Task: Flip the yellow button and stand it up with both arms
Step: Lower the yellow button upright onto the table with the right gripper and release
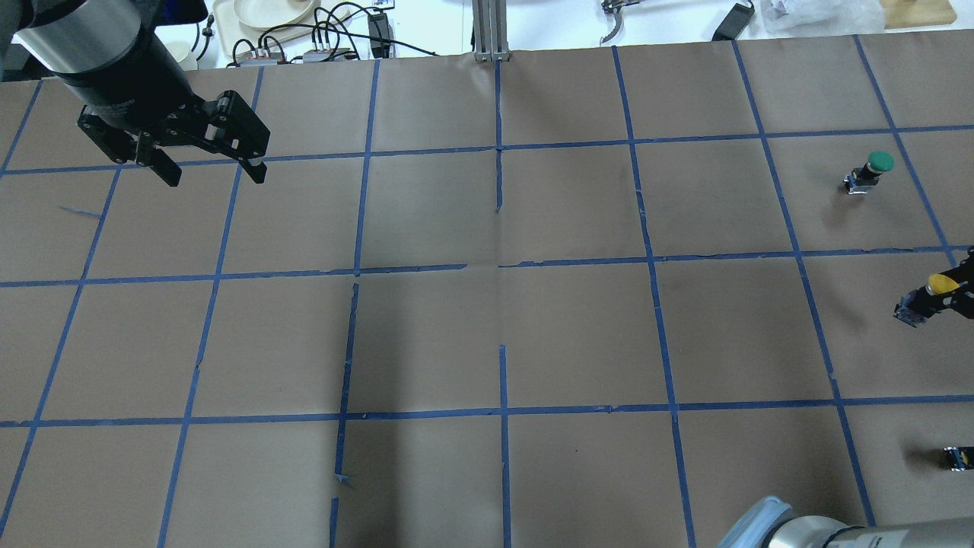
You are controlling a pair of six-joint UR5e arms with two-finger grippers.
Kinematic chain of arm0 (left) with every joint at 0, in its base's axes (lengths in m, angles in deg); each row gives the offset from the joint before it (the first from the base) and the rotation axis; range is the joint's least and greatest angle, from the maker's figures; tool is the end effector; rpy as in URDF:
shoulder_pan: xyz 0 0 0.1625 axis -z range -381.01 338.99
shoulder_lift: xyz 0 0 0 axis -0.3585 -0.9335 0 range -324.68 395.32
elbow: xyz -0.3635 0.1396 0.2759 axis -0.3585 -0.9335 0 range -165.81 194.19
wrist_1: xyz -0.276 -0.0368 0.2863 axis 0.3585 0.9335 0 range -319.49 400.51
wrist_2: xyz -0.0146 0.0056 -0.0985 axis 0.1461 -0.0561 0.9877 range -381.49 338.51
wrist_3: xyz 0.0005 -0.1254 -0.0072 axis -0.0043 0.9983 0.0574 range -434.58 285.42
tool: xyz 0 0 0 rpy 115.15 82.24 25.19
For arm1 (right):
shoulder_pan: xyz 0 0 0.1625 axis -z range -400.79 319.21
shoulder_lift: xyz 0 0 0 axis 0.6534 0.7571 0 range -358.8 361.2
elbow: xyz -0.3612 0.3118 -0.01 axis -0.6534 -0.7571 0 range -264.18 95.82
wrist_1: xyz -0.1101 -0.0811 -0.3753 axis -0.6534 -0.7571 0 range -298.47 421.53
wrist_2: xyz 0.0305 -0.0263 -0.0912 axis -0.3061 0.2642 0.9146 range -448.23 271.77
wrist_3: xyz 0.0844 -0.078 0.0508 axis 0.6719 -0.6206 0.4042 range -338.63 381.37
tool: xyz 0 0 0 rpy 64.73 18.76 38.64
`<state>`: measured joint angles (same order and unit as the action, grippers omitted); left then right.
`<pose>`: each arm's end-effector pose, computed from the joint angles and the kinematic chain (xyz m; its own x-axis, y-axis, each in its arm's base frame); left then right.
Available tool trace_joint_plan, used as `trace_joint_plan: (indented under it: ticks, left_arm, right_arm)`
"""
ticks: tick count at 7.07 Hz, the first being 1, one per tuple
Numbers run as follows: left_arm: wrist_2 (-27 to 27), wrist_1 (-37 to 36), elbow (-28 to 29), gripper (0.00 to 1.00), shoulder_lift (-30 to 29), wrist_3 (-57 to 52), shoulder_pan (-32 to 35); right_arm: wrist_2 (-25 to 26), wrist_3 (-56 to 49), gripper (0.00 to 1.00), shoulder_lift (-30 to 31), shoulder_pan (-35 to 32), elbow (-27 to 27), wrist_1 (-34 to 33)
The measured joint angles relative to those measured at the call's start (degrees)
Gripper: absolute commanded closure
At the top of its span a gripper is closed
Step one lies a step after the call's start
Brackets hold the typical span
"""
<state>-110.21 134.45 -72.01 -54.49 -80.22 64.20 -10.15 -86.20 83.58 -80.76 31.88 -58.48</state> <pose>-0.0960 -0.4835 0.5404 -0.9996 0.0148 0.0222 0.0148 0.9999 -0.0032 -0.2566 -0.4228 0.2978 -0.5426 -0.8400 0.0011 -0.8204 0.5296 -0.2158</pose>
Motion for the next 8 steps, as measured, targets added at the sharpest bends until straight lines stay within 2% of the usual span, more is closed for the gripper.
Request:
trace_joint_plan:
  ticks: [2, 4, 5, 6, 8]
  left_arm:
    - [-0.6, -3.2, -0.4, 0.00, -0.2, 5.6, 0.9]
    - [-1.3, -4.3, -0.9, 0.00, -0.1, 8.7, 2.7]
    - [-1.4, -4.6, -1.2, 0.00, 0.3, 7.9, 3.0]
    - [-1.6, -4.7, -1.3, 0.00, 0.8, 7.5, 3.2]
    - [-1.7, -4.5, -1.5, 0.00, 1.7, 7.2, 3.3]
  right_arm:
    - [-0.7, -10.1, 0.83, -4.1, 1.1, -0.1, -4.6]
    - [-3.1, -16.8, 0.84, -6.4, 1.2, -0.2, -6.4]
    - [-3.8, -18.1, 0.59, -6.5, 1.2, -0.2, -6.3]
    - [-4.2, -18.7, 0.01, -6.5, 1.2, -0.3, -6.3]
    - [-4.8, -18.4, 0.00, -6.5, 1.2, -0.3, -6.2]
